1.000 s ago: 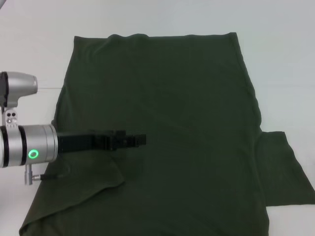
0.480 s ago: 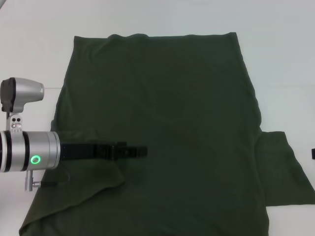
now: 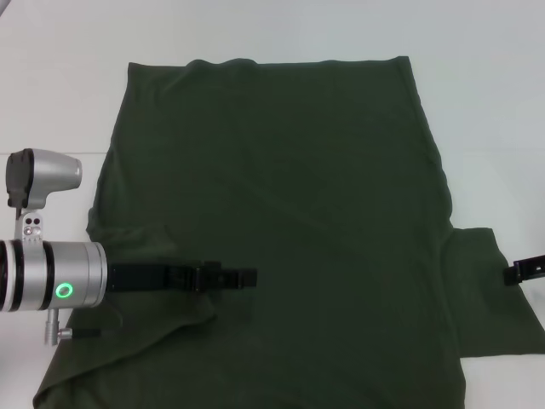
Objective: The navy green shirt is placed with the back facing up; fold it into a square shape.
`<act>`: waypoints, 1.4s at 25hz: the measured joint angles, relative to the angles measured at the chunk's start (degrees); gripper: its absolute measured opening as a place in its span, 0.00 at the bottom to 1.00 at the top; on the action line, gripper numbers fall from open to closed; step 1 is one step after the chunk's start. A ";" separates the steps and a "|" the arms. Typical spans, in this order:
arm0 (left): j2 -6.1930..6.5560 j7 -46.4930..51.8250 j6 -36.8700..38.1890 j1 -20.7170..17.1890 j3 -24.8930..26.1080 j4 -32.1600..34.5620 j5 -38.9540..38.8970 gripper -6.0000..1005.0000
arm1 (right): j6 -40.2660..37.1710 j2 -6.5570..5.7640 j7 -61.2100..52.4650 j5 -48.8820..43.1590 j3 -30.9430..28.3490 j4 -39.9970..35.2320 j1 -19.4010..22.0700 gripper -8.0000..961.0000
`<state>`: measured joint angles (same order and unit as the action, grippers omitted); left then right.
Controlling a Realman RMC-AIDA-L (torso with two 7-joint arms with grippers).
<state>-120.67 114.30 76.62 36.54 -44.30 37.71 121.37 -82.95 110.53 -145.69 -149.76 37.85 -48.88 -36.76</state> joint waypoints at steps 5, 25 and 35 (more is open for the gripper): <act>-0.22 -0.18 -0.08 -0.37 0.00 -0.15 0.08 0.88 | 4.00 0.51 -0.24 -0.03 2.42 2.12 -0.57 0.95; -0.35 -0.40 -0.54 0.18 -0.62 -0.89 0.22 0.88 | 9.43 0.45 -1.25 -1.47 5.60 6.82 -1.56 0.95; -0.36 -0.14 -0.61 0.20 -0.61 -0.89 0.28 0.88 | 8.53 -0.22 1.20 2.07 3.46 8.98 -1.96 0.95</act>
<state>-121.03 114.16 76.01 36.74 -44.91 36.82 121.65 -74.41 110.31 -144.50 -147.69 41.31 -39.90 -38.73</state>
